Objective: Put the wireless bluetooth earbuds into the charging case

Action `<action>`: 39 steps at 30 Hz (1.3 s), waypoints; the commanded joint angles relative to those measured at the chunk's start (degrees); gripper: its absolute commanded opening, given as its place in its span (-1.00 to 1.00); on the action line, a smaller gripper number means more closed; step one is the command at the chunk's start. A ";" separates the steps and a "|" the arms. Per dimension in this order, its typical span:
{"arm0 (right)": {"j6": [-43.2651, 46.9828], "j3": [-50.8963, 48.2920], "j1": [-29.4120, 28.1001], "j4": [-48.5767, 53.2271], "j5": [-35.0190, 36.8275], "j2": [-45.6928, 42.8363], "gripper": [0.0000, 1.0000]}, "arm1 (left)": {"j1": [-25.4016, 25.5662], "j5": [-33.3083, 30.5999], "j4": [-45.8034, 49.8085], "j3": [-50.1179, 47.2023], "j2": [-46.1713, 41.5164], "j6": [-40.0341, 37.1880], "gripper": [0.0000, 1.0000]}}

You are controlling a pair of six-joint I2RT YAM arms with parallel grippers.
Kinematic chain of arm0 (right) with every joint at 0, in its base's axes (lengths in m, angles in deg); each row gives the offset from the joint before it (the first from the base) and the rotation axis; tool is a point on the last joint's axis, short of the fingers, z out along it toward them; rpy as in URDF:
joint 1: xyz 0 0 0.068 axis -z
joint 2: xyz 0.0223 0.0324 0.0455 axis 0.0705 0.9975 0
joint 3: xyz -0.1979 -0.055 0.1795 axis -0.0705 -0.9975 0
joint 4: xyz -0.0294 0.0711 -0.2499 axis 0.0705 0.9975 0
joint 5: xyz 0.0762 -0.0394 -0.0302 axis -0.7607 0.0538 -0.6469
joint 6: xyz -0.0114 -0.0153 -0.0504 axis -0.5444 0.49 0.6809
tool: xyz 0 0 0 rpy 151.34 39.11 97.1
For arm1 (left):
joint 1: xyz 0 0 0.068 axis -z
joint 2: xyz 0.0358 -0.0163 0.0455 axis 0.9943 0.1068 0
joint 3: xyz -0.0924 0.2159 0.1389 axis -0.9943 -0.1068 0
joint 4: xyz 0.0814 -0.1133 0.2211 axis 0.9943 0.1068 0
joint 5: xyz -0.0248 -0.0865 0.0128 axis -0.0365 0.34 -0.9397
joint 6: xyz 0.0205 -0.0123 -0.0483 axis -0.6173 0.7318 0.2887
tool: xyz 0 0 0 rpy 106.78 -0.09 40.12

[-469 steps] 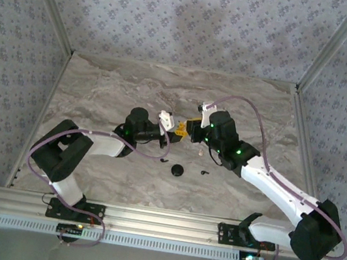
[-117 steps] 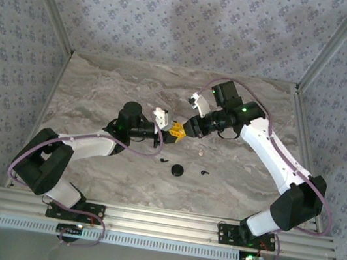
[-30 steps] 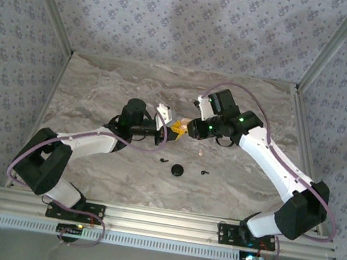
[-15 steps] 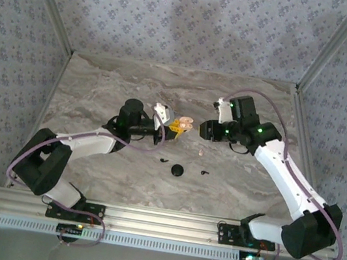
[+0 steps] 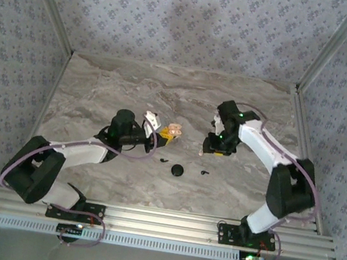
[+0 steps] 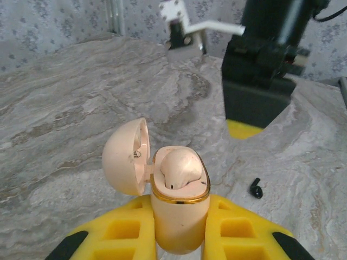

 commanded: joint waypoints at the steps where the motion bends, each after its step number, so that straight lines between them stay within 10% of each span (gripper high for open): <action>1: 5.77 5.66 -1.01 2.98 1.69 5.51 -0.13 | -0.79 -1.51 -2.14 -1.09 -2.23 1.10 -0.78; 19: 11.44 17.42 -2.53 1.50 -3.72 25.70 -0.17 | -3.43 -2.00 -0.67 -2.33 -3.72 1.30 -0.78; 39: 8.32 12.47 -2.93 5.04 3.11 15.70 -0.17 | -3.53 -0.43 -1.85 -1.40 -1.83 1.59 -0.78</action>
